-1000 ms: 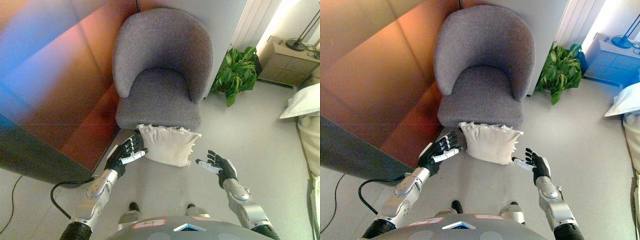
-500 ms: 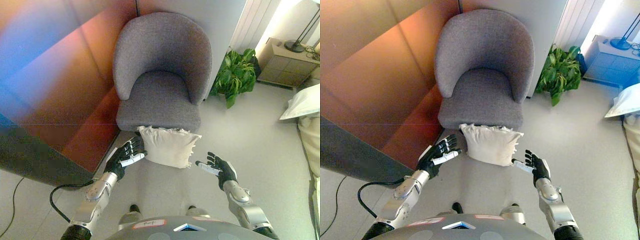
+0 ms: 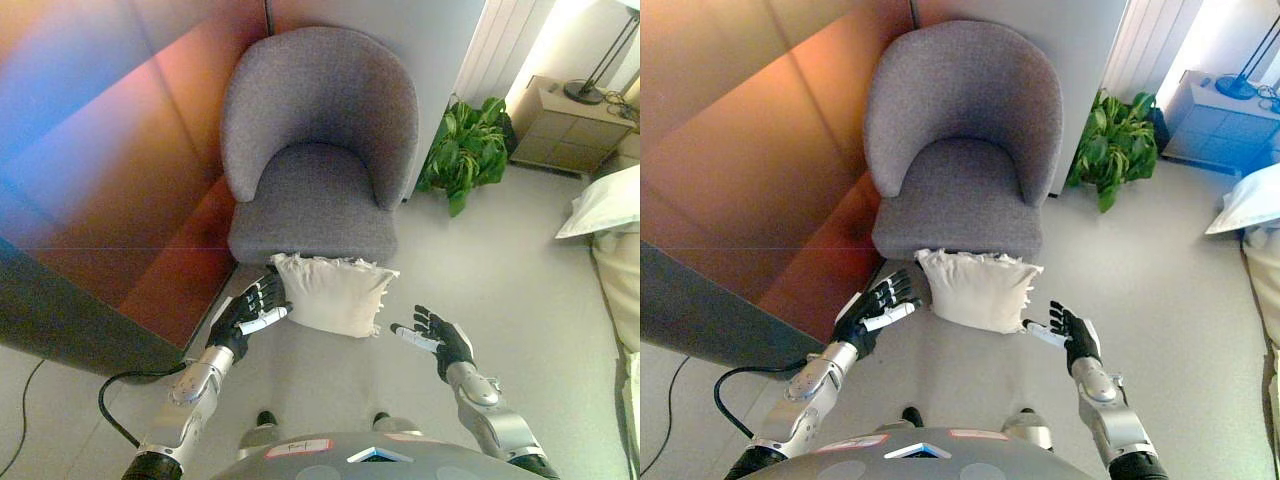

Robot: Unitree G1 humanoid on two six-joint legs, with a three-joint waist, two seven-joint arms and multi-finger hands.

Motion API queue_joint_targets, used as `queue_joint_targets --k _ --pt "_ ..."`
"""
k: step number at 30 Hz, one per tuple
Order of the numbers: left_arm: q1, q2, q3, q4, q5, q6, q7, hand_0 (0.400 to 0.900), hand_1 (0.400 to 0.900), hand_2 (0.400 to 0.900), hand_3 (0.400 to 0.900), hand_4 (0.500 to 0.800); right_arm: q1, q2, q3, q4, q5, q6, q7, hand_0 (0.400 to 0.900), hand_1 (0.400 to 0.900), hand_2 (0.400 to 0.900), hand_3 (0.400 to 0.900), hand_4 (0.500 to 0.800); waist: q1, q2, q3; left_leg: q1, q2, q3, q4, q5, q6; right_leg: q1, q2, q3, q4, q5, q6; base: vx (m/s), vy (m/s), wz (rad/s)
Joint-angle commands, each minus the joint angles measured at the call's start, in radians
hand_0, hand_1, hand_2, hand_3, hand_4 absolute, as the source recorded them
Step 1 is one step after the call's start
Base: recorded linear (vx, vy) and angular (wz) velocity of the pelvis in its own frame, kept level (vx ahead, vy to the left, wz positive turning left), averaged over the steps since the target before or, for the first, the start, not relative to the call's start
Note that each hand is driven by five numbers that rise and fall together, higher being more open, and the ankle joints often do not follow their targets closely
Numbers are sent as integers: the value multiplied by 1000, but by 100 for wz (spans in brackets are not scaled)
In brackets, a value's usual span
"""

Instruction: Pick up the pillow and put it on the sofa.

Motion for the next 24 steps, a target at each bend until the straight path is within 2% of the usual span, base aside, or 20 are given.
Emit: queue_joint_targets --k 1,3,5,9,11,13,15,16,18,19,21,22,24 --pt "-82 15 55 -116 -7 -114 -3 900 900 900 900 800 -94 -60 -30 -75 -15 -85 17 900 900 900 900 800 23 -52 78 -40 91 -57 379 -30 -10 -30 50 1 39 -1 -85 115 -161 -28" --pt "-77 13 54 -118 -10 -119 -1 900 900 900 900 800 -86 -70 -34 -66 -20 -99 33 900 900 900 900 800 24 -58 88 -79 96 -71 482 -28 -6 -26 54 8 52 -12 -99 153 -111 -22" --pt "-73 14 57 -120 -17 -116 -6 900 900 900 900 800 -73 -73 -40 -64 -25 -105 40 900 900 900 900 800 30 -59 98 -117 97 -84 505 -11 -10 -7 59 18 59 -23 -100 206 -28 -16" --pt "-63 13 68 -132 -24 -110 -29 900 900 900 900 800 -55 -75 -44 -79 -47 -103 50 900 900 900 900 800 50 -29 109 -119 91 -85 235 62 -28 41 73 46 68 -72 -72 304 129 -20" --pt "-55 12 61 -135 -31 -121 -28 900 900 900 900 800 -48 -85 -41 -91 -54 -104 53 900 900 900 900 800 73 -4 119 -146 113 -85 19 159 -60 106 79 59 59 -107 -53 433 227 -39" --pt "-37 6 62 -131 -26 -136 -29 900 900 900 900 800 -43 -92 -40 -79 -57 -124 67 900 900 900 900 800 94 2 128 -196 131 -95 -28 217 -84 168 79 64 48 -131 -46 476 169 -45" --pt "-21 -4 65 -124 -16 -151 -31 900 900 900 900 800 -41 -96 -37 -70 -59 -136 81 900 900 900 900 800 108 5 130 -249 143 -97 -29 235 -97 211 74 66 49 -161 -38 497 166 -47" --pt "-11 -8 72 -128 -10 -156 -30 900 900 900 900 800 -45 -100 -37 -68 -67 -141 99 900 900 900 900 800 117 9 128 -272 158 -78 -29 249 -103 243 68 63 54 -189 -30 491 187 -48" --pt "-8 -5 85 -129 -19 -151 -32 900 900 900 900 800 -57 -108 -30 -59 -75 -148 112 900 900 900 900 800 123 3 122 -261 158 -57 -29 185 -85 253 41 69 72 -200 -14 506 243 -45" --pt "-13 0 94 -125 -31 -134 -21 900 900 900 900 800 -66 -98 -27 -50 -83 -141 116 900 900 900 900 800 123 0 112 -241 151 -38 -14 164 -69 266 15 60 103 -216 8 524 284 -37" --pt "-26 18 98 -122 -36 -126 -33 900 900 900 900 800 -58 -84 -34 -69 -71 -115 115 900 900 900 900 800 135 -25 103 -244 111 -34 17 132 -36 283 -24 56 135 -206 40 515 259 -17" --pt "-34 29 91 -126 -23 -128 -55 900 900 900 900 800 -46 -73 -37 -84 -62 -99 111 900 900 900 900 800 146 -45 88 -258 84 -45 36 96 -2 271 -55 51 177 -153 66 436 221 8" --pt "-41 41 79 -136 0 -131 -66 900 900 900 900 800 -35 -55 -39 -91 -76 -92 108 900 900 900 900 800 150 -66 74 -253 50 -31 46 54 38 221 -106 42 278 -38 92 417 252 23"
